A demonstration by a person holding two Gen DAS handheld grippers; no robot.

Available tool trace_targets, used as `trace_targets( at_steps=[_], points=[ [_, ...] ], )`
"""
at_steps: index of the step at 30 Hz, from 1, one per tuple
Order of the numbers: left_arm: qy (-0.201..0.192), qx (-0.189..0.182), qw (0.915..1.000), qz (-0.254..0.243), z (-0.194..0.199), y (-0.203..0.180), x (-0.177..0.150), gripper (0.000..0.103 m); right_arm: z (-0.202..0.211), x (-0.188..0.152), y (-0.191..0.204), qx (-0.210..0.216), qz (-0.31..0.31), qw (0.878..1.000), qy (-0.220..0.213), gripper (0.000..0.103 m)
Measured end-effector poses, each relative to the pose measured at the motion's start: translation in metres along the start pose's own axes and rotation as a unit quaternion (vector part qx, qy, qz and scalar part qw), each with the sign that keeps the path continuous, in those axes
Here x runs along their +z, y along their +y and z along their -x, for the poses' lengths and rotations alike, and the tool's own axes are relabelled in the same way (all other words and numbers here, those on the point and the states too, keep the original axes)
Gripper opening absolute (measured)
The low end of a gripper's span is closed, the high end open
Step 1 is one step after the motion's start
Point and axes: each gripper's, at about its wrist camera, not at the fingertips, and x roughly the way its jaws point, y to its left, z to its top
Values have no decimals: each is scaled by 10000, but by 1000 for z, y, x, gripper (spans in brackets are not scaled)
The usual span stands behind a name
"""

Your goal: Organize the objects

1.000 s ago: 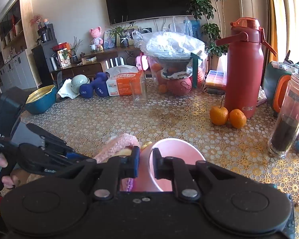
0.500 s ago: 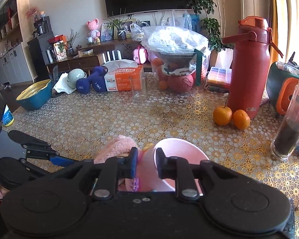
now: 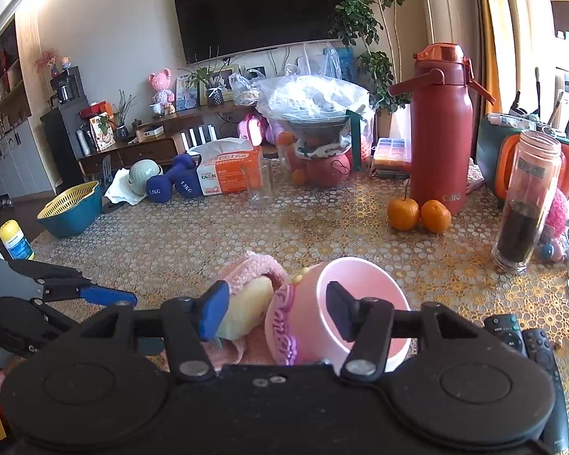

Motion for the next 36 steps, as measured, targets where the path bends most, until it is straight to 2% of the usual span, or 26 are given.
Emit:
trace_targets(
  at_steps=[1,3,5,6,12,19,24,36],
  points=[
    [-14,7,10000,-1,2,-2,-1,77,4,-3,0,2,-45,10000,-24,62],
    [-64,-34,10000,34,6,-7,-4,85,14,-11,1,-8,-133,9998,-139,75],
    [-65,-125,9998,133,8,-9,-7,85,24,-20,4,-55,-93,9996,-245,85],
    [-42,-142,9997,181,9,-12,-9,86,27,-24,4,-94,-64,9996,-270,87],
    [-141,-128,9998,100,15,-29,-18,100,39,-46,-5,-218,-356,9986,-329,87],
    [-262,-13,9996,98,24,-43,-20,100,54,-55,-6,-268,-454,9974,-485,87],
    [-326,74,9994,61,28,-50,-22,100,60,-67,3,-467,-446,9963,-563,99],
    [-411,65,9991,-16,36,-59,-27,100,74,-87,18,-738,-523,9937,-662,100]
  ],
)
